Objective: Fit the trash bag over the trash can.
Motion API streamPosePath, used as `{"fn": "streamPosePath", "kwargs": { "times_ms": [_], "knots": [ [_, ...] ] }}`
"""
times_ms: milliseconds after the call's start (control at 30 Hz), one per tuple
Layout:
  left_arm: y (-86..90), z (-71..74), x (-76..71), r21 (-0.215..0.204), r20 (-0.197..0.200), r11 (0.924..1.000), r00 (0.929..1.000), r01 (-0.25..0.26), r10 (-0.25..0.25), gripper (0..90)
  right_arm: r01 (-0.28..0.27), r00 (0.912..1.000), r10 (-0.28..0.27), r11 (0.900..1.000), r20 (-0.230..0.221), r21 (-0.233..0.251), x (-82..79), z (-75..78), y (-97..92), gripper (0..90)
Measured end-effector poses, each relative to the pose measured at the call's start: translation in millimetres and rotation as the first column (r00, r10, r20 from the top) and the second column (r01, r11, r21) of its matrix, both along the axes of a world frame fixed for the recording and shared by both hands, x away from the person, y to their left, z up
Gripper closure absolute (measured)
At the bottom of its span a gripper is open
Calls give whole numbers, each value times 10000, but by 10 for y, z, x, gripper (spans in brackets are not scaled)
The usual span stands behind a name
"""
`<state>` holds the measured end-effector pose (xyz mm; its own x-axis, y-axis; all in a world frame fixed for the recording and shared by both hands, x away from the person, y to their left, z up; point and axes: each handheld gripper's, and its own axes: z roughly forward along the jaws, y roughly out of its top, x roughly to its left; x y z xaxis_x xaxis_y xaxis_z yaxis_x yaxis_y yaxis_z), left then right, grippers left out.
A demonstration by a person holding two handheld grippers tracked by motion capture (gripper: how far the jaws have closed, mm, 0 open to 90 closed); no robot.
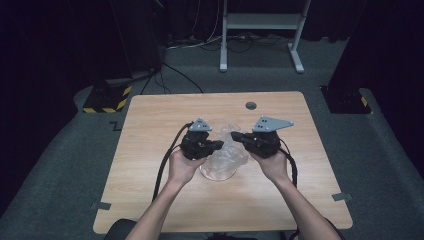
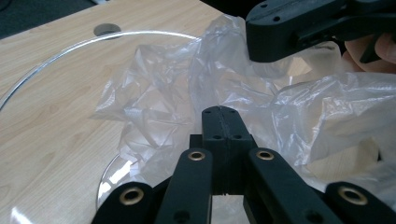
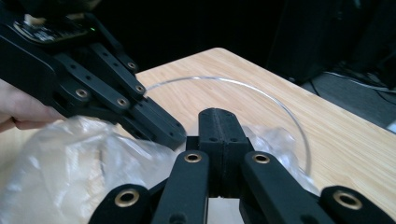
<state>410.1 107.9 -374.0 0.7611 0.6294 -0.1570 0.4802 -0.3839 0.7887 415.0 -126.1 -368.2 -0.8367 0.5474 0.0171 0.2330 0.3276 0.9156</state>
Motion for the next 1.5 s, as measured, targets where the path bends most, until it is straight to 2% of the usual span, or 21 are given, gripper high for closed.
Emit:
{"fn": "streamPosePath", "kwargs": {
  "times_ms": [133, 167, 267, 333, 500, 567, 600, 633, 733, 833, 867, 900, 1000, 1033, 1067, 1100, 1133, 1233, 1333, 1433, 1500],
  "knots": [
    [46, 38, 44, -141, 120, 9996, 9996, -256, 258, 900, 301, 9995, -301, 9995, -94, 1, -11, -12, -77, 887],
    [74, 49, 60, -225, 126, 9992, 9994, -316, 319, 900, 415, 9987, -416, 9991, -284, -61, -9, -18, -97, 775],
    [160, 82, 95, -396, 219, 9979, 9984, -508, 517, 900, 398, 9984, -403, 9991, -386, -137, -17, -27, -105, 730],
    [255, 118, 125, -646, 275, 9955, 9971, -691, 710, 900, 435, 9975, -469, 9971, -537, -632, -33, -43, -87, 603],
    [389, 144, 177, -879, 285, 9915, 9947, -964, 993, 900, 413, 9981, -463, 9926, -412, -1145, -82, -44, -59, 581],
    [442, 133, 199, -969, 198, 9892, 9934, -1103, 1127, 900, 366, 9977, -440, 9895, -506, -1398, -92, -52, -54, 618],
    [481, 109, 219, -981, 104, 9878, 9924, -1211, 1227, 900, 451, 9971, -545, 9851, -525, -1658, -86, -71, -49, 708],
    [481, 109, 219, -981, 104, 9878, 9924, -1211, 1227, 900, 451, 9971, -545, 9851, -525, -1658, -86, -71, -49, 708],
    [522, 63, 242, -973, -24, 9862, 9909, -1342, 1346, 900, 581, 9968, -670, 9820, -439, -1798, -61, -98, -48, 881],
    [556, 36, 240, -747, 48, 9839, 9866, -1625, 1633, 900, 841, 9955, -906, 9803, -285, -1785, -22, -110, -48, 899],
    [581, 27, 239, -757, 54, 9822, 9850, -1717, 1726, 900, 1047, 9941, -1080, 9814, -122, -1606, 15, -112, -66, 899],
    [611, 18, 233, -818, 22, 9801, 9834, -1807, 1815, 900, 1047, 9941, -1080, 9814, -122, -1606, 15, -112, -66, 899],
    [673, 17, 168, -987, 160, 9755, 9799, -1965, 1990, 900, 1123, 9928, -1164, 9867, -284, -1171, 105, -98, -112, 899],
    [680, 33, 135, -1163, 203, 9733, 9793, -1977, 2014, 778, 1043, 9937, -1081, 9887, -303, -1080, 150, -89, -101, 899],
    [677, 54, 104, -1396, 118, 9726, 9818, -1861, 1896, 778, 1043, 9937, -1081, 9887, -303, -1080, 150, -89, -101, 899],
    [665, 78, 71, -1534, 90, 9732, 9846, -1713, 1748, 606, 960, 9944, -1000, 9898, -337, -1051, 182, -83, -49, 899],
    [635, 102, 31, -1570, 95, 9741, 9860, -1630, 1666, 606, 960, 9944, -1000, 9898, -337, -1051, 182, -83, -49, 899],
    [547, 161, -83, -1700, 43, 9785, 9928, -1169, 1194, 435, 805, 9958, -852, 9888, -323, -1258, 221, -92, 74, 898],
    [486, 192, -173, -1928, -110, 9786, 9974, -717, 709, 335, 787, 9954, -855, 9869, -429, -1409, 267, -118, 164, 899],
    [417, 229, -286, -1872, 28, 9807, 9983, -568, 583, 254, 719, 9944, -825, 9862, -663, -1495, 332, -146, 247, 898],
    [360, 245, -343, -1644, 150, 9851, 9984, -513, 545, 221, 621, 9946, -737, 9865, -725, -1513, 356, -152, 290, 898]
  ]
}}
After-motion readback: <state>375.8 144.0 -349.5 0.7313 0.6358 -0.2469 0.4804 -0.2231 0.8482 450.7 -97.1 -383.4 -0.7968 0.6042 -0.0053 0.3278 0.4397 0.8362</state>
